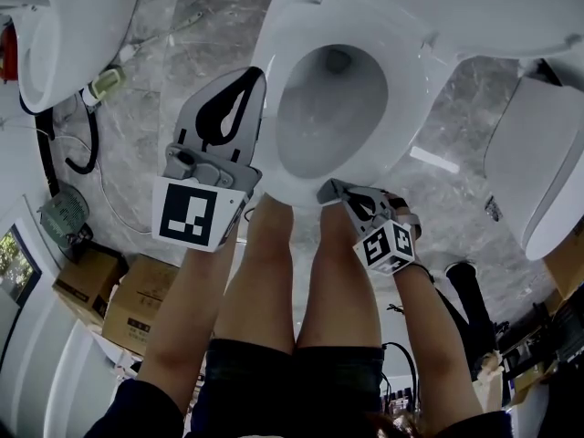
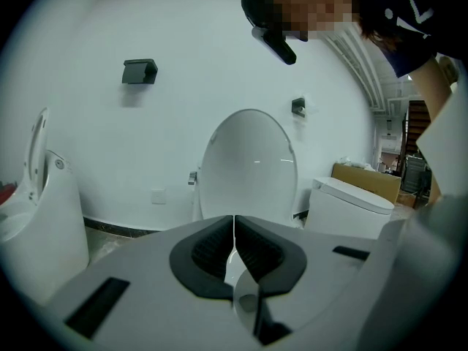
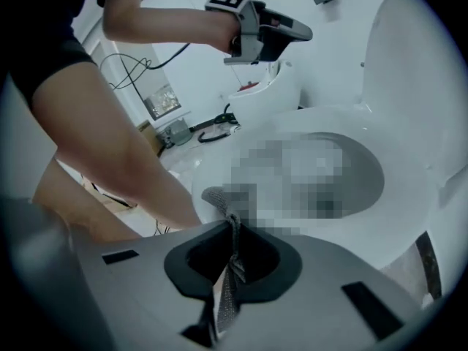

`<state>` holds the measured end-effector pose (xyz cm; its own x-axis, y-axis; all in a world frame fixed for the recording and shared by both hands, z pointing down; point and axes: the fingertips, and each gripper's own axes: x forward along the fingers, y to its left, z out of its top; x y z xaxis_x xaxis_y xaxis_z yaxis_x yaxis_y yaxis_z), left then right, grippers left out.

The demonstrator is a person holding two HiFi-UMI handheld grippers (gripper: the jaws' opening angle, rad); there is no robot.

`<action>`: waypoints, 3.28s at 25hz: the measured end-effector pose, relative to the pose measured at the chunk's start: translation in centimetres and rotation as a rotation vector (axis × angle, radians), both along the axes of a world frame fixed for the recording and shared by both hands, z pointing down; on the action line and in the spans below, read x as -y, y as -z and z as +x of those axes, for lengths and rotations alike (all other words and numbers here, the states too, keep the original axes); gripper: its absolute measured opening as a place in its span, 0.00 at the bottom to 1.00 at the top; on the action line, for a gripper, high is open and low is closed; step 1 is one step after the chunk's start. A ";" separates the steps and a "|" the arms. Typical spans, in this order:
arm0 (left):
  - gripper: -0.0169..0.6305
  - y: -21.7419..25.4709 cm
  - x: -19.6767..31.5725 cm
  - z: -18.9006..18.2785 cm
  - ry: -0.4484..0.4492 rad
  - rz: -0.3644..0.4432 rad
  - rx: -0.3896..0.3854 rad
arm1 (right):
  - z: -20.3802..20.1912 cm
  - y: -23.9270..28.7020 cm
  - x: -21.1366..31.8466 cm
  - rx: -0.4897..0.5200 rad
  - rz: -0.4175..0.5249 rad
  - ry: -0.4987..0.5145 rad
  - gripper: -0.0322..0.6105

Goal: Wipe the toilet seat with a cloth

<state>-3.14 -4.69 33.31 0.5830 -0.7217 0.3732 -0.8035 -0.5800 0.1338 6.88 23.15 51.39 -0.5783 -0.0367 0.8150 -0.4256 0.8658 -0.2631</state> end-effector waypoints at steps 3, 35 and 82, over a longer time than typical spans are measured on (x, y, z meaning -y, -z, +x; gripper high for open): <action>0.06 -0.4 0.1 0.5 -0.006 -0.004 0.006 | 1.9 0.0 0.2 0.022 0.022 0.011 0.10; 0.06 -1.2 2.0 4.8 -0.034 -0.007 0.036 | 8.7 -2.0 14.1 -0.163 0.175 0.111 0.10; 0.06 -1.0 4.0 1.5 0.107 -0.035 -0.001 | 7.8 -2.6 24.9 -0.254 0.224 0.582 0.10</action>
